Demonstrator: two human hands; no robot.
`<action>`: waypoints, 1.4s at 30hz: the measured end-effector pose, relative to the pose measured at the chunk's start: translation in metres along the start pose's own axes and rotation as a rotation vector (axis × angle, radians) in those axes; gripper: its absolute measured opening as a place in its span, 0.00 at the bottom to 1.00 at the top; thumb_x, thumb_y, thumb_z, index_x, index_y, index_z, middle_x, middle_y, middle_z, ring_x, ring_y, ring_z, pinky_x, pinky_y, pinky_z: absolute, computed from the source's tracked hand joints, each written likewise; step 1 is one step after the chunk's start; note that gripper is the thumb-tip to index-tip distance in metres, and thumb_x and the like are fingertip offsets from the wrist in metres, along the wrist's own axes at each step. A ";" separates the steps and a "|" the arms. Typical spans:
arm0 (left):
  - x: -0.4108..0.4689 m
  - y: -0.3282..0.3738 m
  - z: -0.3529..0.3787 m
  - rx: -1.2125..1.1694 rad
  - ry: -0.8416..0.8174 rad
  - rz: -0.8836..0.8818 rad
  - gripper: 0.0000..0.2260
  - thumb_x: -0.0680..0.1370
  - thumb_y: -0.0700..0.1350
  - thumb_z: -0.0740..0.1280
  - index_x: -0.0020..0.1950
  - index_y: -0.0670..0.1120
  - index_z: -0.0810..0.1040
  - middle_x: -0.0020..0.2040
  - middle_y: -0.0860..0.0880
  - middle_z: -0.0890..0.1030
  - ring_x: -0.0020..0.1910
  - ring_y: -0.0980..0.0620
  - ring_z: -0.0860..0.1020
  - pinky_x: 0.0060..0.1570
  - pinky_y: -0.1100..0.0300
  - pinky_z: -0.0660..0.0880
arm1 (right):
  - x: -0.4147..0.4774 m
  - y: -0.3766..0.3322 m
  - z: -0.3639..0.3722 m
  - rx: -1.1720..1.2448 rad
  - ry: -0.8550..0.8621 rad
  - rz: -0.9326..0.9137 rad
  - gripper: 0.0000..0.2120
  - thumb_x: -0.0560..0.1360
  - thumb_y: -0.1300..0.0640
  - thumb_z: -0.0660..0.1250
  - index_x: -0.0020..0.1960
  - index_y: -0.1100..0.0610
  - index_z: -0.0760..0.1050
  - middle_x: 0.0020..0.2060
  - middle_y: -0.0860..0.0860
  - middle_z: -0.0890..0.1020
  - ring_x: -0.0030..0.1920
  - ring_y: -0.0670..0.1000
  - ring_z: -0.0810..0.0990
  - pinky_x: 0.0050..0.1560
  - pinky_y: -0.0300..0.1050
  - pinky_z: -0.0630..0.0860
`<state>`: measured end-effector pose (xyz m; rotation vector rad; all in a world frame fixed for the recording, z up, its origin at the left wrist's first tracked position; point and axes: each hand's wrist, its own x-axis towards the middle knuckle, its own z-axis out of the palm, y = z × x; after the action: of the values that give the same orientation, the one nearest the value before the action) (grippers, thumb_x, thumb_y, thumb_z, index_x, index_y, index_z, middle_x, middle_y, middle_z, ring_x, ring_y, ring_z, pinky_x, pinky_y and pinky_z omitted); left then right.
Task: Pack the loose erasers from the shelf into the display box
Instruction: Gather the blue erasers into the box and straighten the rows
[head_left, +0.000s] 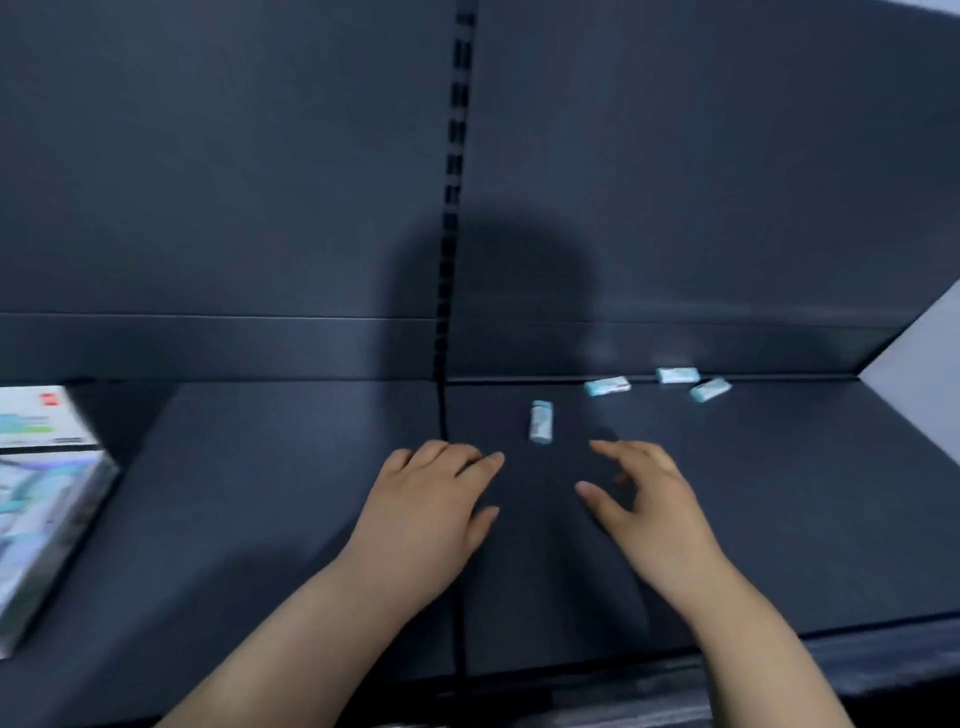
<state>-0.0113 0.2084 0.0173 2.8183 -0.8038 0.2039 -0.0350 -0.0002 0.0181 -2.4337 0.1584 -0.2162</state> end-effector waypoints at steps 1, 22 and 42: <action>0.014 0.016 0.008 -0.048 -0.039 -0.009 0.23 0.75 0.54 0.64 0.70 0.54 0.67 0.63 0.56 0.74 0.62 0.53 0.71 0.59 0.56 0.66 | 0.007 0.015 -0.014 -0.004 -0.015 0.001 0.21 0.72 0.54 0.70 0.63 0.51 0.72 0.55 0.44 0.70 0.49 0.45 0.73 0.55 0.34 0.65; 0.150 0.024 0.048 -0.241 -0.391 -0.116 0.35 0.75 0.49 0.68 0.76 0.50 0.52 0.70 0.50 0.60 0.70 0.51 0.58 0.69 0.62 0.57 | 0.042 0.093 -0.047 -0.023 -0.104 0.011 0.19 0.73 0.55 0.68 0.63 0.51 0.73 0.54 0.43 0.69 0.46 0.40 0.72 0.53 0.25 0.65; 0.163 0.158 0.057 -0.459 -0.085 -0.356 0.41 0.67 0.45 0.73 0.74 0.52 0.54 0.55 0.54 0.66 0.48 0.59 0.71 0.53 0.70 0.69 | 0.138 0.154 -0.083 -0.222 -0.467 -0.296 0.14 0.72 0.48 0.68 0.53 0.55 0.75 0.46 0.51 0.77 0.46 0.53 0.77 0.47 0.45 0.75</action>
<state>0.0461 -0.0183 0.0168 2.4813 -0.2974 -0.1399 0.0750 -0.1931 -0.0029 -2.6464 -0.4055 0.2558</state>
